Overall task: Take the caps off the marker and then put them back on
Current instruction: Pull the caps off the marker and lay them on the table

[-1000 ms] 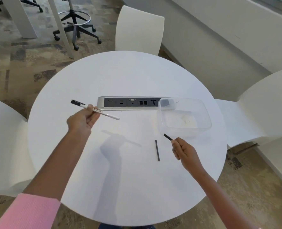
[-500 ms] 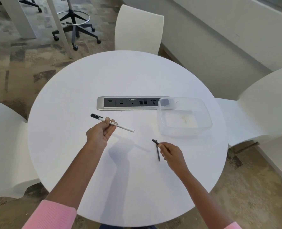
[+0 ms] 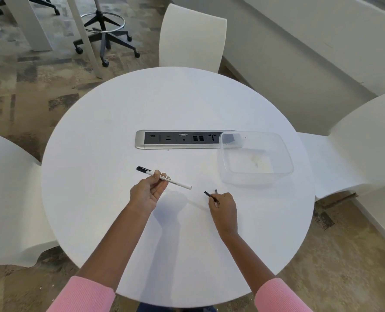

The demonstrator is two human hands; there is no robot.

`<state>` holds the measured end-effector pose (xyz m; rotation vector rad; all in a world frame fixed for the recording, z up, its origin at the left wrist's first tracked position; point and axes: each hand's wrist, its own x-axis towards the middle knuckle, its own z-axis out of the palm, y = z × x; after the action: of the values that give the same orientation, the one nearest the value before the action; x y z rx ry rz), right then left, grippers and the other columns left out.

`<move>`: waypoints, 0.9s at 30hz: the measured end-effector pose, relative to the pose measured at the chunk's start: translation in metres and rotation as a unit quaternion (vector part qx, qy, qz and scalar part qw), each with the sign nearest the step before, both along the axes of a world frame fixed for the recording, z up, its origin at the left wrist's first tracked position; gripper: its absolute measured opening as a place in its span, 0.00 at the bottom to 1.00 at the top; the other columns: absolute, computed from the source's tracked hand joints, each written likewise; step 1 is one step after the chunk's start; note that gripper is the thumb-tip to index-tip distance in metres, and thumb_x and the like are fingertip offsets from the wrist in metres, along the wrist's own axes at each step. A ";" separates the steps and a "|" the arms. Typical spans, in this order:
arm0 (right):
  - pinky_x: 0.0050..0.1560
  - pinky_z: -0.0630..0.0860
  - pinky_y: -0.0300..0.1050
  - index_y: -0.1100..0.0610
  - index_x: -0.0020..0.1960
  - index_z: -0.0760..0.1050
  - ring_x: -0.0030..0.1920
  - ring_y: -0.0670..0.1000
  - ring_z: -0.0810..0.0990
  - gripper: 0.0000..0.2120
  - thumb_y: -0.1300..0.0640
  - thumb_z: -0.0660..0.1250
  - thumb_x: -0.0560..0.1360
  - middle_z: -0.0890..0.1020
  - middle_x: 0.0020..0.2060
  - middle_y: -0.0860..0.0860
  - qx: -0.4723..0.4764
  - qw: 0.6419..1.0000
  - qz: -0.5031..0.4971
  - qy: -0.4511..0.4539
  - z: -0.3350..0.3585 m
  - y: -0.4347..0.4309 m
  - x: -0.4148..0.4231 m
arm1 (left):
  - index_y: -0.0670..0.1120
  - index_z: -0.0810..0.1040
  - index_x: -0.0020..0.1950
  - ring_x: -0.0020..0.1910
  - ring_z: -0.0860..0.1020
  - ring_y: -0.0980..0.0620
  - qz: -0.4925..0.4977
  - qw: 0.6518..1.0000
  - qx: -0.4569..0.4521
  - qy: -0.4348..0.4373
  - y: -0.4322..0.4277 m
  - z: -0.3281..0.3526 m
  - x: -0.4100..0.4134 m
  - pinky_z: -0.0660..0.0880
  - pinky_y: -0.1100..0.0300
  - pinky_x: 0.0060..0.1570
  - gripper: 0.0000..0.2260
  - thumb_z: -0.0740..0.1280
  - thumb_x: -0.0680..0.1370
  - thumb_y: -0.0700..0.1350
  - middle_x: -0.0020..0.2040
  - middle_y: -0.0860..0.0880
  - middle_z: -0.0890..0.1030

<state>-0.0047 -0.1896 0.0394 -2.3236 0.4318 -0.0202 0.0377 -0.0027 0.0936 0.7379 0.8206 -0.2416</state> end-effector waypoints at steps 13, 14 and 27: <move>0.50 0.73 0.48 0.65 0.53 0.75 0.50 0.58 0.76 0.11 0.58 0.63 0.75 0.75 0.50 0.60 -0.046 0.997 0.018 0.058 -0.011 0.009 0.002 | 0.38 0.75 0.38 0.23 0.81 0.53 -0.004 1.000 -0.007 0.018 -0.002 -0.007 -0.001 0.78 0.64 0.24 0.05 0.65 0.75 0.34 0.23 0.47 0.81; 0.50 0.72 0.47 0.64 0.53 0.75 0.50 0.58 0.77 0.11 0.57 0.64 0.75 0.75 0.50 0.59 -0.032 0.998 0.009 0.059 -0.010 0.009 0.002 | 0.38 0.75 0.38 0.24 0.81 0.53 -0.006 1.000 -0.006 0.020 -0.001 -0.008 -0.001 0.78 0.64 0.24 0.05 0.66 0.75 0.34 0.23 0.47 0.81; 0.26 0.66 0.30 0.59 0.37 0.81 0.26 0.43 0.67 0.19 0.48 0.60 0.77 0.72 0.25 0.46 0.434 0.863 0.012 0.259 0.033 0.011 0.016 | 0.37 0.77 0.38 0.24 0.81 0.54 -0.083 0.996 0.021 0.023 -0.018 -0.009 0.002 0.77 0.65 0.23 0.04 0.68 0.73 0.35 0.24 0.46 0.82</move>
<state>0.0109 -0.1782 0.0728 -1.4027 0.5311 0.6895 0.0395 -0.0205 0.0844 0.8449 0.8113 -0.3932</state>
